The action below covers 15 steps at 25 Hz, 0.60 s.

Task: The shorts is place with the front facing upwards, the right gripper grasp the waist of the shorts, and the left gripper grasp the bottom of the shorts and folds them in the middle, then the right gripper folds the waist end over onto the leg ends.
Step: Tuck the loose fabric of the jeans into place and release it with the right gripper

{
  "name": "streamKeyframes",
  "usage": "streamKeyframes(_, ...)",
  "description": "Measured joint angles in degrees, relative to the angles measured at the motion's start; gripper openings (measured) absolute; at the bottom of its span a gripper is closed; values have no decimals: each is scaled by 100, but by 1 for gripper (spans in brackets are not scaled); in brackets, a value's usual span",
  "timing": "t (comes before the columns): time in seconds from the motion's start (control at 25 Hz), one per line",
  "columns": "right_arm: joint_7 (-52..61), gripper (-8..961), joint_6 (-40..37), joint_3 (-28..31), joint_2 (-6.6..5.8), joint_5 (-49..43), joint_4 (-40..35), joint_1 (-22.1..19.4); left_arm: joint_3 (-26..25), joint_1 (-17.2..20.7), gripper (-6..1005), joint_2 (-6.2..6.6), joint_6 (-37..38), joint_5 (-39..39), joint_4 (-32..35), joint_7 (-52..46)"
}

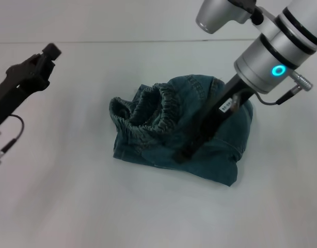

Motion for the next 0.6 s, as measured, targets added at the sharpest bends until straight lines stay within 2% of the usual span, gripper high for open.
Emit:
streamKeyframes(0.08, 15, 945, 48, -1, 19, -4, 7, 19, 571, 72, 10, 135, 387, 49, 522, -556)
streamKeyframes(0.16, 29, 945, 117, -4, 32, -12, 36, 42, 853, 129, 11, 261, 845, 204, 919, -1011)
streamKeyframes(0.36, 79, 944, 301, -6, 37, -22, 94, 75, 891, 274, 12, 549, 2440, 821, 1885, -1759)
streamKeyframes(0.48, 96, 944, 394, -9, 35, -23, 111, 78, 887, 325, 13, 663, 2758, 1259, 2218, -1991)
streamKeyframes(0.6, 123, 944, 527, -13, 24, -26, 240, 117, 936, 202, 14, 757, 2880, 1913, 2314, -2457)
